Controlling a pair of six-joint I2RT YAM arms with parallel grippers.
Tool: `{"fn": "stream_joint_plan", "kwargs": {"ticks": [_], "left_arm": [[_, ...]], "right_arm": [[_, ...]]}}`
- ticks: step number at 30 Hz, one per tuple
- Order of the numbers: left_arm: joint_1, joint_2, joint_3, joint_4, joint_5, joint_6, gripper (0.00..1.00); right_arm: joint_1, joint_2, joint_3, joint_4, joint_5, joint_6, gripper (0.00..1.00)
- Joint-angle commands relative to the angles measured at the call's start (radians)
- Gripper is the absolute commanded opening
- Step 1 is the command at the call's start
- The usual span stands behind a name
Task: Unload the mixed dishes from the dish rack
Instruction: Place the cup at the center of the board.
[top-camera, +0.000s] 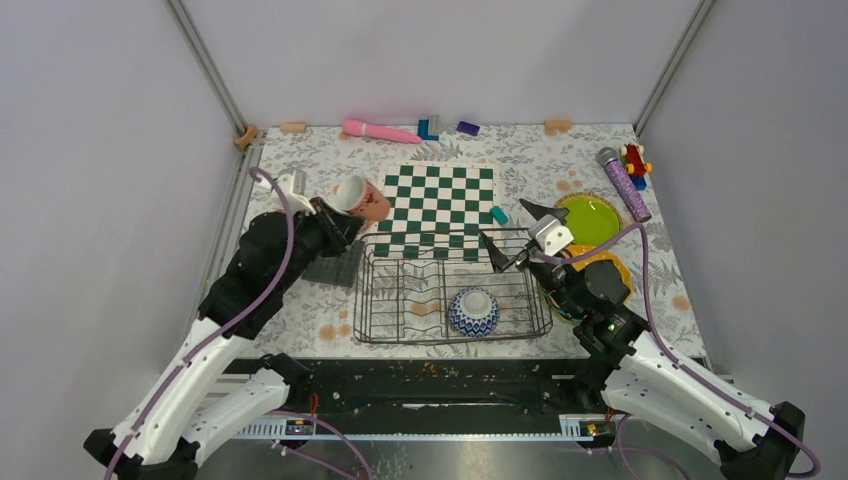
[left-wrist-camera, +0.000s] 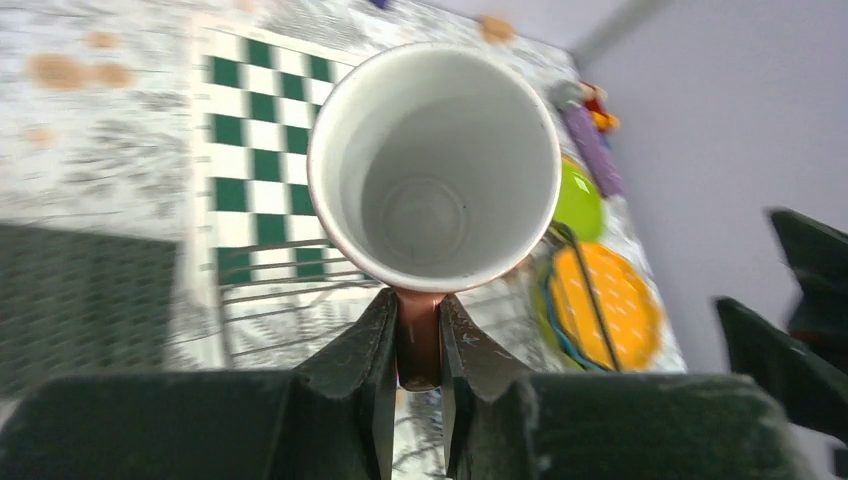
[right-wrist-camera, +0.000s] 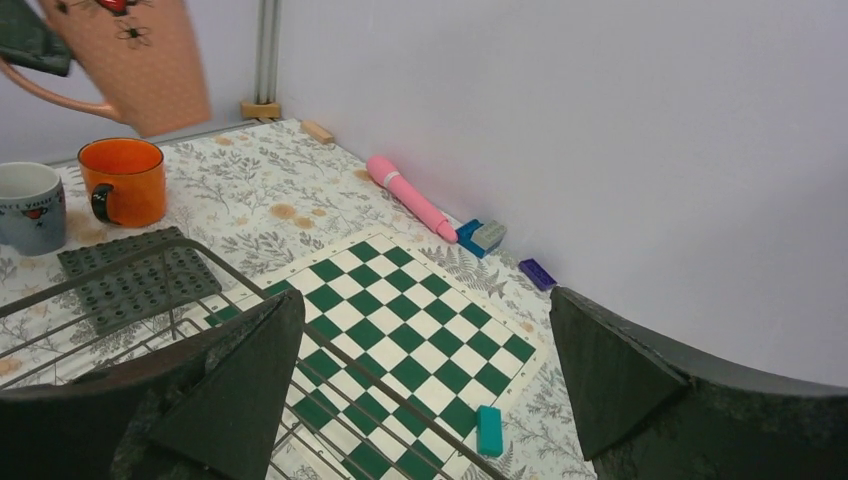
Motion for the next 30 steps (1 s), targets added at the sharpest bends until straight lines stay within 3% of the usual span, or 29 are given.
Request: {"fn": "stream_joint_plan", "kwargs": {"ticks": [1, 8, 12, 25, 30], "left_arm": [[0.001, -0.078, -0.018, -0.071, -0.375, 0.015, 0.0], [0.002, -0.071, -0.068, -0.175, -0.649, -0.034, 0.0], [0.002, -0.02, -0.112, -0.056, -0.688, 0.018, 0.0], [0.201, 0.399, -0.129, 0.427, -0.465, 0.124, 0.0], [0.283, 0.543, -0.091, 0.49, -0.401, 0.129, 0.0]], "right_arm": [[0.01, -0.001, 0.001, 0.011, 0.094, 0.06, 1.0], [0.009, 0.019, -0.003, 0.006, 0.15, 0.071, 1.0], [0.01, 0.037, 0.002, 0.002, 0.154, 0.073, 1.0], [0.01, 0.067, 0.001, -0.011, 0.199, 0.063, 1.0], [0.01, 0.057, -0.01, -0.017, 0.224, 0.063, 1.0]]}}
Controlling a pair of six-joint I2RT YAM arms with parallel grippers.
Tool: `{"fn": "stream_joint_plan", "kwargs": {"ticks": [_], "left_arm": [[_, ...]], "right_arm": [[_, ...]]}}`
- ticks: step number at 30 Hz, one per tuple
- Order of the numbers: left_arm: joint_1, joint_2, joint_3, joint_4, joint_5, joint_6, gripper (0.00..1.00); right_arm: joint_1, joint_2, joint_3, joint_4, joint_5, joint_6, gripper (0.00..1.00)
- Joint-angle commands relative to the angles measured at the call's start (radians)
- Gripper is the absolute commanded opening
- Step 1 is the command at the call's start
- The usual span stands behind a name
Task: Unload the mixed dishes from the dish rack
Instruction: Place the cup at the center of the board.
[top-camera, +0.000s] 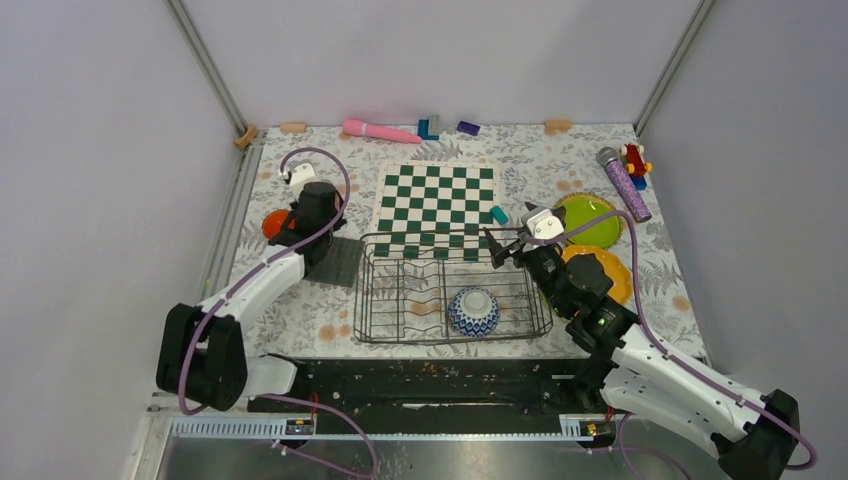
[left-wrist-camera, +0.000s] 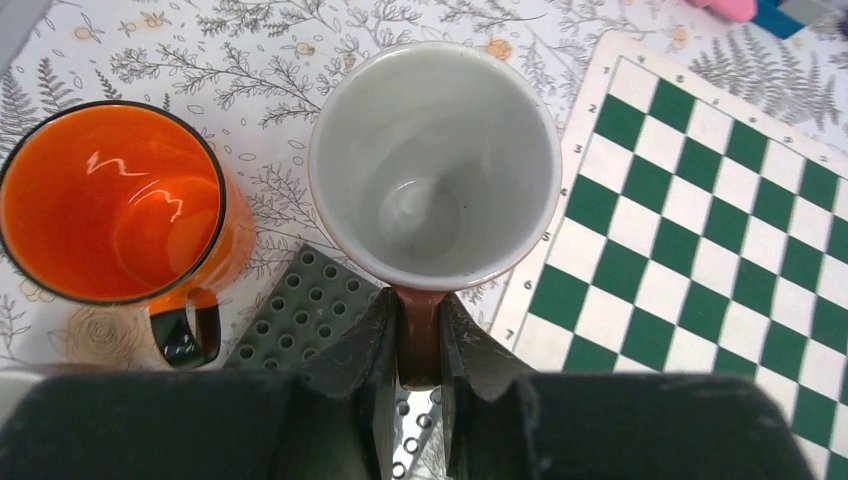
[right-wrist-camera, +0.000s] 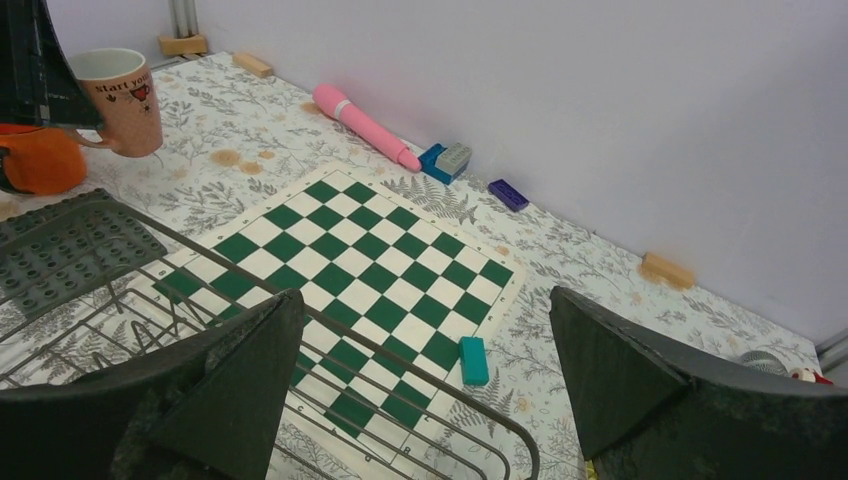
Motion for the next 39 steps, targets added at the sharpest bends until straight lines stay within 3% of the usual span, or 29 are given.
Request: {"fn": "stream_joint_plan", "kwargs": {"ticks": [1, 10, 17, 27, 39], "left_arm": [[0.059, 0.086, 0.062, 0.202, 0.051, 0.025, 0.0], [0.082, 0.245, 0.105, 0.19, 0.069, 0.006, 0.0], [0.082, 0.297, 0.103, 0.245, 0.071, 0.008, 0.0], [0.082, 0.371, 0.144, 0.198, 0.051, -0.002, 0.0], [0.082, 0.36, 0.136, 0.16, 0.047, -0.011, 0.24]], "right_arm": [[0.01, -0.013, -0.006, 0.016, 0.052, 0.002, 1.0], [0.009, 0.015, -0.004, 0.02, 0.054, 0.0, 1.0], [0.01, 0.015, -0.012, 0.036, 0.048, -0.002, 1.0], [0.01, 0.019, -0.014, 0.037, 0.057, -0.014, 1.0], [0.01, 0.019, -0.006, 0.016, 0.045, 0.004, 1.0]]}}
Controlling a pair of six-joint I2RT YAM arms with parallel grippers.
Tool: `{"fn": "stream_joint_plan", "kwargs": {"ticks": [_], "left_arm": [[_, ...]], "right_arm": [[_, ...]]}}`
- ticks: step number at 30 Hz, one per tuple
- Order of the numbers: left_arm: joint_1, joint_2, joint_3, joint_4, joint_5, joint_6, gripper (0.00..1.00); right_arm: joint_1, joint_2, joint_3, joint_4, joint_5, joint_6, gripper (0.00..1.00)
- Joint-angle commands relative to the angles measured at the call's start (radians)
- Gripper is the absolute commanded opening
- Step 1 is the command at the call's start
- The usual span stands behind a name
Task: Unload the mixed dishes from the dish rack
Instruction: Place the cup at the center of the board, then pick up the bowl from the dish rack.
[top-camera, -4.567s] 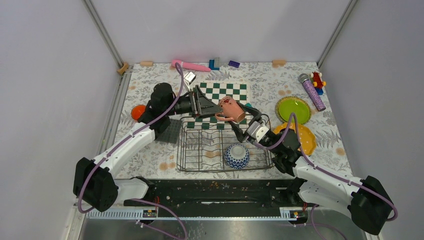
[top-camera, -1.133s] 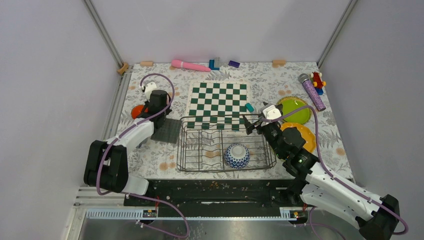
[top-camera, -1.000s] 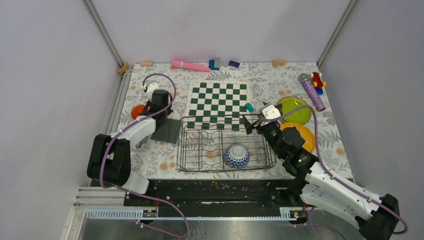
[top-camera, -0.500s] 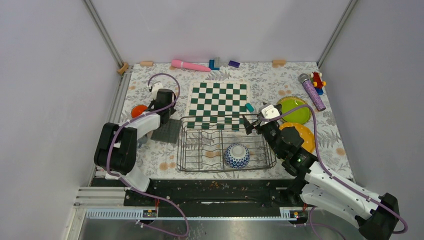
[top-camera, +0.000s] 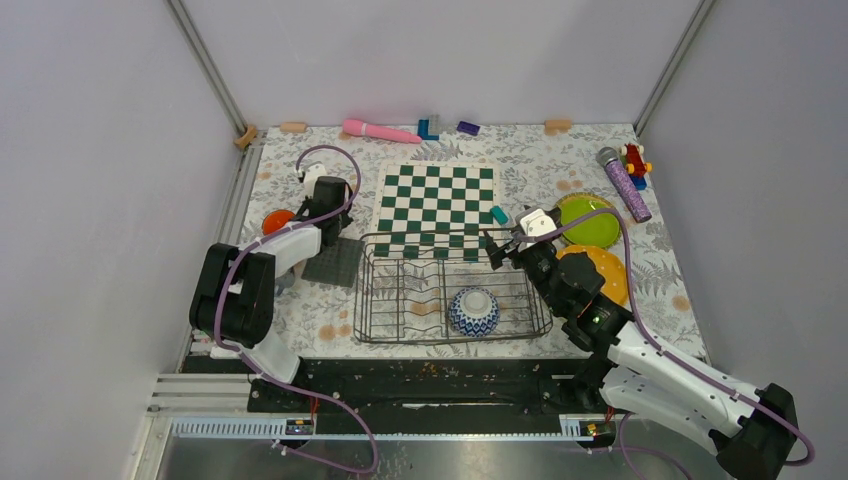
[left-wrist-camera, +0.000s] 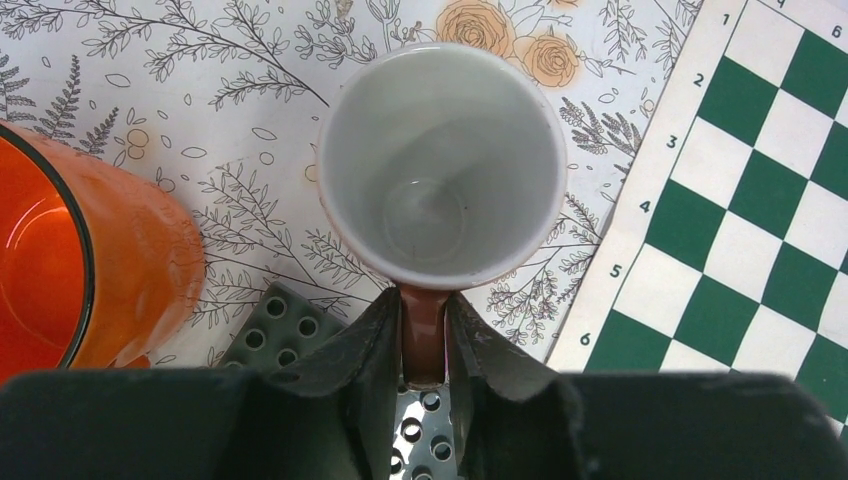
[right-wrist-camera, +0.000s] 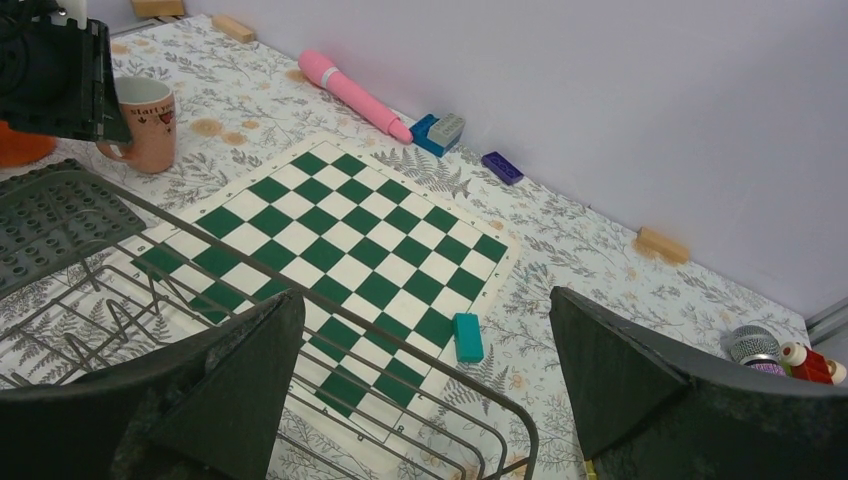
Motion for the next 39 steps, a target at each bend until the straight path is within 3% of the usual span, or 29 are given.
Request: {"fn": "stream_joint_plan", "kwargs": {"ticks": [1, 5, 15, 22, 25, 32, 35, 39], "left_arm": [[0.002, -0.016, 0.045, 0.031, -0.022, -0.013, 0.27], [0.002, -0.018, 0.049, 0.014, -0.017, -0.018, 0.38], [0.002, -0.04, 0.061, -0.045, -0.01, -0.03, 0.49], [0.002, -0.077, 0.067, -0.102, -0.004, -0.046, 0.68], [0.002, -0.106, 0.058, -0.118, 0.009, -0.06, 0.77], [0.0, -0.197, 0.035, -0.175, 0.031, -0.095, 0.85], [0.0, -0.25, 0.026, -0.206, 0.039, -0.121, 0.97], [0.001, -0.343, 0.007, -0.232, 0.053, -0.134, 0.99]], "right_arm": [[0.01, -0.018, 0.009, 0.021, 0.007, 0.009, 1.0], [0.01, -0.031, 0.005, 0.008, 0.005, 0.016, 1.0], [0.01, -0.045, 0.032, -0.068, -0.02, 0.068, 1.0], [0.009, -0.05, 0.079, -0.175, -0.048, 0.161, 1.0], [0.009, -0.05, 0.099, -0.235, -0.072, 0.209, 1.0], [0.01, -0.071, 0.117, -0.338, -0.089, 0.359, 1.0], [0.01, -0.075, 0.133, -0.415, -0.124, 0.416, 1.0], [0.01, -0.061, 0.176, -0.529, -0.164, 0.49, 1.0]]}}
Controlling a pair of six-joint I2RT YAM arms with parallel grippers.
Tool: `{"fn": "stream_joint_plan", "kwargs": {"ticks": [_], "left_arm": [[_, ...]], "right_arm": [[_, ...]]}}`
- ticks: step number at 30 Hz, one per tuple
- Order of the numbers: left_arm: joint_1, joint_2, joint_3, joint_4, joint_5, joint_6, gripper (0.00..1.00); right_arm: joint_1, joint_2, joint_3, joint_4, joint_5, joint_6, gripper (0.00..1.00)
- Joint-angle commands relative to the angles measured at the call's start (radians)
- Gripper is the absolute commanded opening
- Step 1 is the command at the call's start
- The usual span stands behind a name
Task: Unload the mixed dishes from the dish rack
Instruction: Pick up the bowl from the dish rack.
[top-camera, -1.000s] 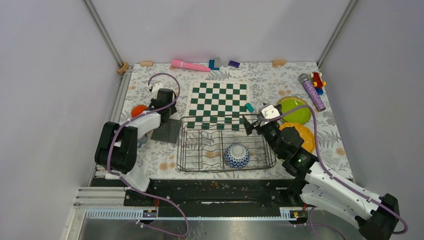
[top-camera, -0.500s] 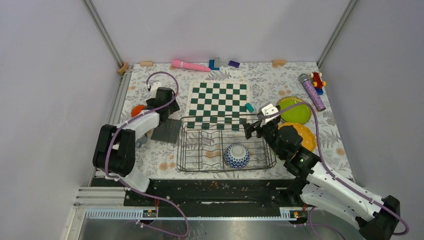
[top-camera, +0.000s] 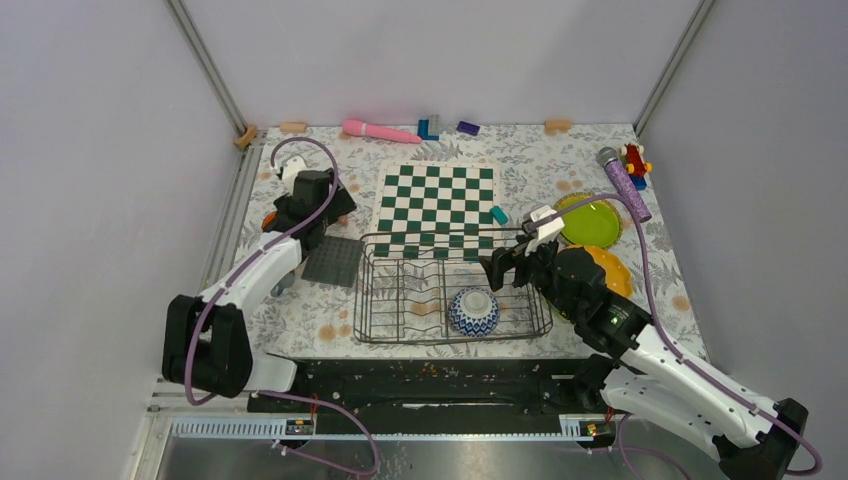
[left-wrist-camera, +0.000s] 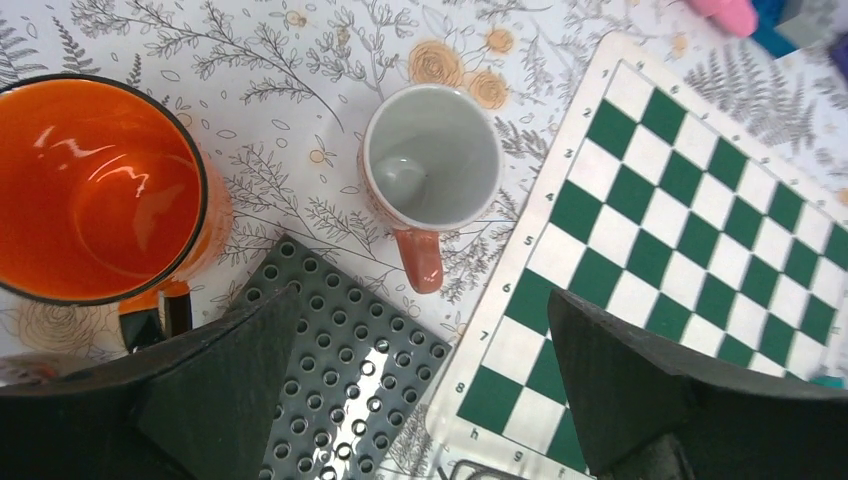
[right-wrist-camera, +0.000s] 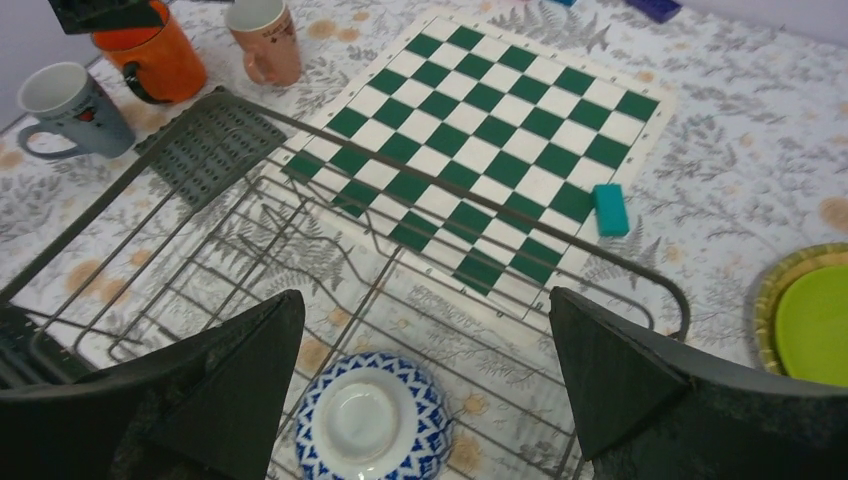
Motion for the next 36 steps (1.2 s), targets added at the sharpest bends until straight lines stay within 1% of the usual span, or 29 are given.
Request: {"fn": "stream_joint_plan", "kwargs": {"ticks": [1, 4, 7, 11, 14, 17, 23, 29, 34, 36], "left_arm": [[0.0, -0.12, -0.013, -0.037, 0.026, -0.031, 0.99], [0.0, -0.195, -0.016, -0.073, 0.048, -0.029, 0.99], [-0.001, -0.272, -0.028, -0.086, 0.079, -0.016, 0.99], [-0.001, -0.361, -0.051, -0.088, 0.164, 0.004, 0.99], [-0.001, -0.428, -0.074, -0.081, 0.226, 0.012, 0.99], [-0.001, -0.472, -0.098, -0.068, 0.252, 0.023, 0.99], [-0.001, -0.488, -0.111, -0.084, 0.263, 0.041, 0.99], [-0.001, -0.48, -0.116, -0.085, 0.262, 0.048, 0.99], [-0.001, -0.467, -0.116, -0.083, 0.262, 0.053, 0.99], [-0.001, -0.464, -0.114, -0.083, 0.263, 0.054, 0.99]], "right_arm": [[0.01, 0.007, 0.086, -0.141, -0.056, 0.126, 1.0], [0.01, 0.026, 0.111, -0.208, -0.067, 0.153, 1.0], [0.01, 0.053, 0.115, -0.238, -0.109, 0.17, 1.0], [0.01, 0.118, 0.136, -0.29, -0.172, 0.201, 1.0], [0.01, 0.202, 0.197, -0.372, -0.215, 0.213, 1.0], [0.01, 0.316, 0.253, -0.446, -0.21, 0.24, 0.99], [0.011, 0.491, 0.324, -0.502, -0.259, 0.273, 0.94], [0.037, 0.606, 0.383, -0.572, -0.243, 0.273, 0.88], [0.061, 0.653, 0.402, -0.604, -0.143, 0.283, 0.85], [0.063, 0.664, 0.404, -0.605, -0.13, 0.287, 0.84]]}}
